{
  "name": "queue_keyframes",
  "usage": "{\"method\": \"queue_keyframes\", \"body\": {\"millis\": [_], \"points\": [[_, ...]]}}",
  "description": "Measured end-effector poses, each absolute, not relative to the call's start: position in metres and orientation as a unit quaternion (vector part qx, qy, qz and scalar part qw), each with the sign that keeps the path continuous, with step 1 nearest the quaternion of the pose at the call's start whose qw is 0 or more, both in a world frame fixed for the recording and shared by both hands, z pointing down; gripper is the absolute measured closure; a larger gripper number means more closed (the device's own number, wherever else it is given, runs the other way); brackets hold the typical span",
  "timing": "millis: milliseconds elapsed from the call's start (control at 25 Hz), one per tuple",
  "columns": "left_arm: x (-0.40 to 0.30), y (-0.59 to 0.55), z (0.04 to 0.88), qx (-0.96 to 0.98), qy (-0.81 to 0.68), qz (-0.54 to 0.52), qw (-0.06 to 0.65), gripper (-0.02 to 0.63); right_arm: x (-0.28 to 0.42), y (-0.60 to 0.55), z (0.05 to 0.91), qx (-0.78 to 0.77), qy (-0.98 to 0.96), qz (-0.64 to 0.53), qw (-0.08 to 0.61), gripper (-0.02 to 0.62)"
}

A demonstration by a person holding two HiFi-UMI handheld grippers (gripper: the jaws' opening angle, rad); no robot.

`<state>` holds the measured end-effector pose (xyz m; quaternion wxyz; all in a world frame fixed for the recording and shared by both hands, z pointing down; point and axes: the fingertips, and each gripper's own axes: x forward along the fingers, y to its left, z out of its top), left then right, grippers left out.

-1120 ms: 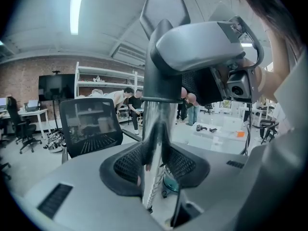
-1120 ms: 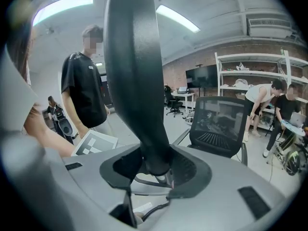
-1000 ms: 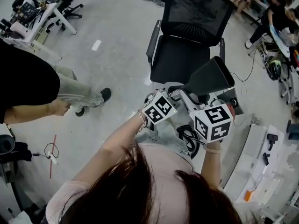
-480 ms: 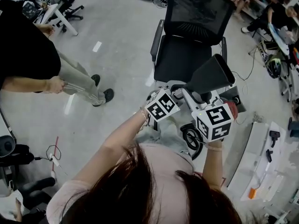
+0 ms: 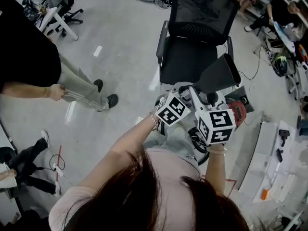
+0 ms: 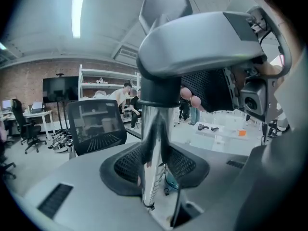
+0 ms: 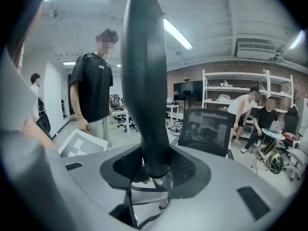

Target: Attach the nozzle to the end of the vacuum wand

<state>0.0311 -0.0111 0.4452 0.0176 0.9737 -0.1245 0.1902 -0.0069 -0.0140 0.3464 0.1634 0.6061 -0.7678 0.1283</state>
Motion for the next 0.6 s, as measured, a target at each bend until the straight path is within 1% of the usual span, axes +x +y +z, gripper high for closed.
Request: {"method": "queue_keyframes", "body": {"millis": [360, 600], "points": [[0.017, -0.015, 0.445, 0.973, -0.136, 0.187, 0.017, 0.451, -0.02, -0.018, 0.348, 0.636, -0.742, 0.146, 0.153, 0.414], [0.02, -0.02, 0.443, 0.973, -0.136, 0.186, 0.022, 0.451, -0.016, -0.022, 0.347, 0.649, -0.73, 0.158, 0.145, 0.414]]}}
